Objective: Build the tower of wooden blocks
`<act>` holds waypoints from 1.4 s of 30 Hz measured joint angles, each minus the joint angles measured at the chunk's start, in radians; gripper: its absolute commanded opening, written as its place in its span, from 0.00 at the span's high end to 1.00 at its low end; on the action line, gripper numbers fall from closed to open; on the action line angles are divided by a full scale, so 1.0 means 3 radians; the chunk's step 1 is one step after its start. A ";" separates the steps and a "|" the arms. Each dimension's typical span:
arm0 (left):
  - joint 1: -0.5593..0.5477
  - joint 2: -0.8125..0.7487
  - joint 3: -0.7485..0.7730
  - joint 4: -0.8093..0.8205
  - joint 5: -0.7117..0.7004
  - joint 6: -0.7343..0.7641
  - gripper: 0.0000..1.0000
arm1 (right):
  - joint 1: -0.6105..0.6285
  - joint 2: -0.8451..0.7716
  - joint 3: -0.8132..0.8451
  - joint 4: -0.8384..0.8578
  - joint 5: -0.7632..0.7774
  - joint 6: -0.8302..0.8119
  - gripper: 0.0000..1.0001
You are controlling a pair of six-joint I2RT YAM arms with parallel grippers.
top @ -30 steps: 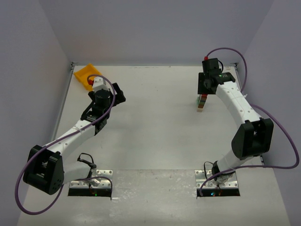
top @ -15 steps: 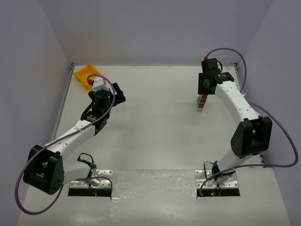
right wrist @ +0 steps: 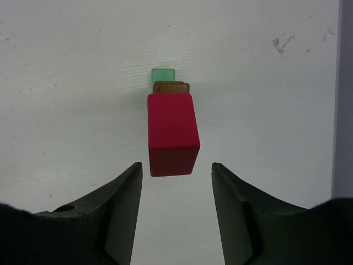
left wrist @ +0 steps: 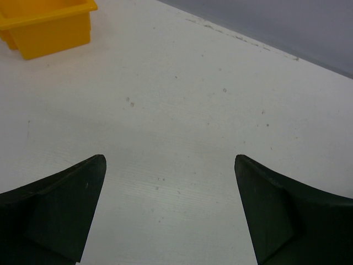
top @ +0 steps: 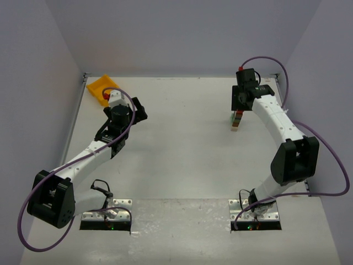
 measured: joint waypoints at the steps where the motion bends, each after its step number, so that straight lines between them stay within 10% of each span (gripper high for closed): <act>1: 0.0000 0.0000 0.0000 0.0000 0.0000 0.0000 0.00 | 0.0000 0.0000 0.0000 0.0009 -0.0018 -0.0001 0.46; 7: 0.0000 0.0000 0.0000 0.0000 0.0000 -0.0001 0.00 | 0.0000 -0.0076 0.0000 0.0054 -0.0114 -0.0054 0.40; 11: 0.0000 -0.0003 0.0000 0.0000 0.0000 0.0000 0.00 | 0.0000 -0.0353 -0.0012 0.0076 -0.0117 -0.0077 0.01; 42: 0.0000 -0.0610 -0.0166 -0.0029 -0.0187 -0.0089 0.00 | 0.0000 -0.2776 -0.2131 0.0843 -0.0152 0.0554 0.01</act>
